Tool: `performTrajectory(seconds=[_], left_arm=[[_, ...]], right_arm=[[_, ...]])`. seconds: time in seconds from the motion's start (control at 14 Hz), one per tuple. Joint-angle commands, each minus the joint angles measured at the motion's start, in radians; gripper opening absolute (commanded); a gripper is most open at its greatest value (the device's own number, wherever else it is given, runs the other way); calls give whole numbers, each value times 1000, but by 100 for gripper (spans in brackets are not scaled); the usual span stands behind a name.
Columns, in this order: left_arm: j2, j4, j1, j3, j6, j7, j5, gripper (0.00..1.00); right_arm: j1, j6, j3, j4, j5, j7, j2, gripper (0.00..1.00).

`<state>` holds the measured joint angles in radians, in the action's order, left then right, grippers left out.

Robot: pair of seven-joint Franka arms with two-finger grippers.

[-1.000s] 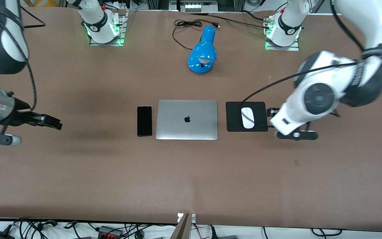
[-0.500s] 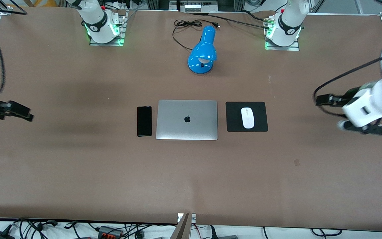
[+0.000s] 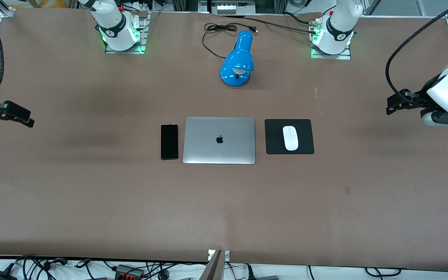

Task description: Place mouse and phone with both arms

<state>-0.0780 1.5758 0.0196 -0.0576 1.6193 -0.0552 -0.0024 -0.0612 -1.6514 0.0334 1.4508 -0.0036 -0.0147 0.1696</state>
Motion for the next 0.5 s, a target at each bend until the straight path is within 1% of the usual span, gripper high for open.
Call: performTrajectory(seconds=[0.0,0.14,0.21,0.36,0.43], left_arm=[[90,119,-18,21,34,-20,-13,100],[124,179,-20,28,39,-12,-21,100],[116,173,-15,28,42,-12,-22,100],[98,162,-9,28,42,-28,-19,100],[93,150,-9,28,33,-28,-19,100]], right_arm=[[-3,-89,0,224,-7,-24,-163,100],[-3,-145,0,343,-6,-10,-247,100],[-3,-165,0,382,-3,-10,-272,100],[-5,-137,0,375,-2,-25,-268,100],[-5,-122,0,353,-1,-15,-260,100]])
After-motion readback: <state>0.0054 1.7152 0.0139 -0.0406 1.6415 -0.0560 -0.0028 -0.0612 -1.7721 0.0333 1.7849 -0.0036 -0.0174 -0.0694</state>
